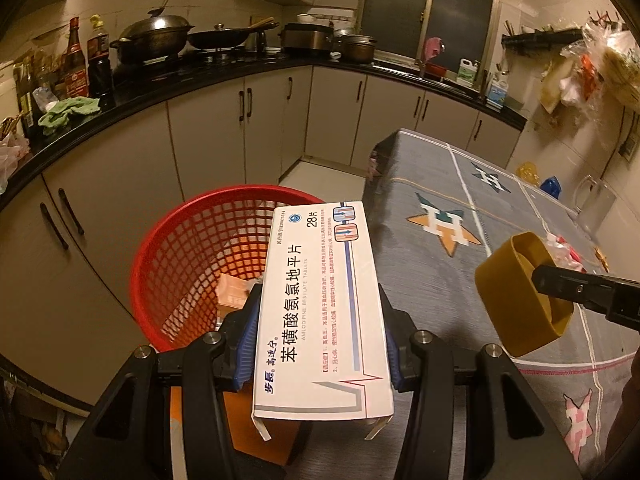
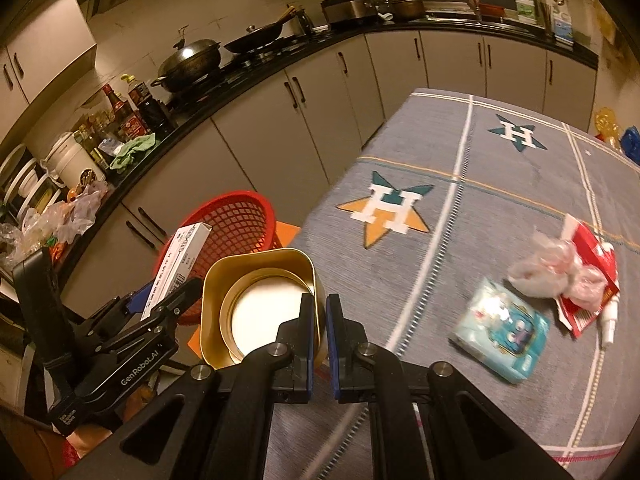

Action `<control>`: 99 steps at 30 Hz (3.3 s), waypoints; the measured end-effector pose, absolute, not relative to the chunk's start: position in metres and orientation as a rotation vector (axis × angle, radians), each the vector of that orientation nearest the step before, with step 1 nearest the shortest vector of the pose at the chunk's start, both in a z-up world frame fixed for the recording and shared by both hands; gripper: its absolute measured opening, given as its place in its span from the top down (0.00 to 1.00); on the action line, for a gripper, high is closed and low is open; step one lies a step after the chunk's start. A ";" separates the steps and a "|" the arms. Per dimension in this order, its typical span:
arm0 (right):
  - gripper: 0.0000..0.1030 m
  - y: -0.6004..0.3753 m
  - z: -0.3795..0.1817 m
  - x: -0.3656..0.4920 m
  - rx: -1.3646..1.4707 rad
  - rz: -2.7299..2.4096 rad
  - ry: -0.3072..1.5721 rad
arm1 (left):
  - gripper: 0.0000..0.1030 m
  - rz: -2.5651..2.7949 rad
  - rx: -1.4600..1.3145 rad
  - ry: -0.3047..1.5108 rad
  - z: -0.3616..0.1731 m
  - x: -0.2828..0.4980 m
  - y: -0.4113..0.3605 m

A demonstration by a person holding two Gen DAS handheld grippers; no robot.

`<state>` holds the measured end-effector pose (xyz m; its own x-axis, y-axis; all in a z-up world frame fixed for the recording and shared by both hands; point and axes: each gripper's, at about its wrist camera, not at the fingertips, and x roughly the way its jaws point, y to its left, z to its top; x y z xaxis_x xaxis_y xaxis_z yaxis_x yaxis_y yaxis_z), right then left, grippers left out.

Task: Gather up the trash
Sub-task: 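Carry the medicine box and gold tin lid to the red basket, then open both grippers over the red basket to drop box and lid, then move both open grippers back toward the remaining table pile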

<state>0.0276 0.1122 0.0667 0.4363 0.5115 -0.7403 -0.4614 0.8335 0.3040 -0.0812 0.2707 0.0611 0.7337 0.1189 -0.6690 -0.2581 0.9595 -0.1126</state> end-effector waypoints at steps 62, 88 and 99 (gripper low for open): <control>0.85 0.168 0.072 0.043 0.082 0.679 0.917 | 0.39 0.239 -0.232 0.716 0.068 -0.078 0.296; 0.82 -0.039 0.072 0.034 0.324 0.459 0.866 | 0.32 0.044 -0.034 0.753 0.094 -0.052 0.119; 0.69 -0.117 0.074 0.046 0.404 0.367 0.832 | 0.24 -0.010 -0.007 0.843 0.079 -0.011 0.063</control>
<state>0.0456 -0.1170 0.0736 0.6195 0.4637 -0.6334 -0.1547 0.8632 0.4806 -0.0114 0.0626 0.0794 0.6650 -0.0114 -0.7468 0.0057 0.9999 -0.0102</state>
